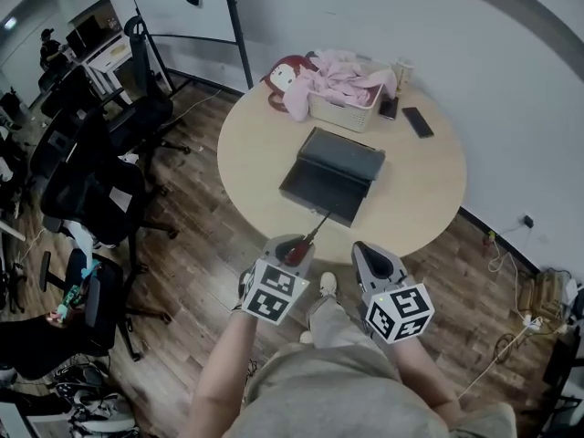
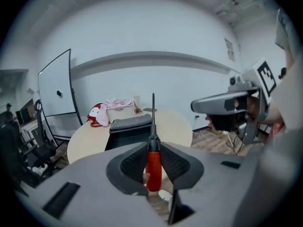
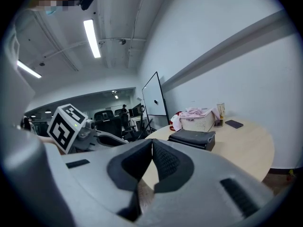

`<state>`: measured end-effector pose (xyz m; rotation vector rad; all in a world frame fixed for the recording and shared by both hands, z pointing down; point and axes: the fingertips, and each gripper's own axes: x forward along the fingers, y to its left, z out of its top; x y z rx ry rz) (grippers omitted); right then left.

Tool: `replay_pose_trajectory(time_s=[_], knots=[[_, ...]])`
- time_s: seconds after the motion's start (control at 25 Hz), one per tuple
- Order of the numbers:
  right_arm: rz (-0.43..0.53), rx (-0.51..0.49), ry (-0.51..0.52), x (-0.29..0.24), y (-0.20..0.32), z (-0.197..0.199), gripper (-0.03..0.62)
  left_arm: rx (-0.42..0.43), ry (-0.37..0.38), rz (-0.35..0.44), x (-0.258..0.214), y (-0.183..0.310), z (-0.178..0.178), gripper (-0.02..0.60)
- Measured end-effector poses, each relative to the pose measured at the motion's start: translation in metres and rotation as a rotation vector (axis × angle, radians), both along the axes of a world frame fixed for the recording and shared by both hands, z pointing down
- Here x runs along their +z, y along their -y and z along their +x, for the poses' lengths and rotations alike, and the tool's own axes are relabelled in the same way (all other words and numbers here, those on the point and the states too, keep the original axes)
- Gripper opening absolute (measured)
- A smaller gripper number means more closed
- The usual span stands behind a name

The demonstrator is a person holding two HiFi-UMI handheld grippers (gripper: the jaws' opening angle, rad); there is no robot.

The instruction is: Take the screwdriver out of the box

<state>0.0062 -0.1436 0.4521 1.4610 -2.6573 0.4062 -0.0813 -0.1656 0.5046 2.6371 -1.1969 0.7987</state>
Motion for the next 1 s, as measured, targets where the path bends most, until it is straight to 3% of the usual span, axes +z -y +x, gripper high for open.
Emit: replay_pose_trajectory(time_s=[0.12, 0.56, 0.76, 1.0], knots=[[0.003, -0.011, 0.000, -0.001, -0.011, -0.004, 0.002, -0.077, -0.118, 0.030, -0.016, -0.014, -0.011, 0.075], [0.016, -0.044, -0.012, -0.002, -0.034, -0.025, 0.002, -0.222, -0.399, 0.103, -0.050, -0.058, -0.052, 0.075], [0.009, -0.058, -0.018, -0.001, -0.039, -0.027, 0.002, -0.257, -0.467, 0.101, -0.056, -0.063, -0.060, 0.075], [0.013, -0.066, -0.028, -0.002, -0.037, -0.034, 0.000, -0.276, -0.483, 0.116, -0.060, -0.062, -0.067, 0.075]])
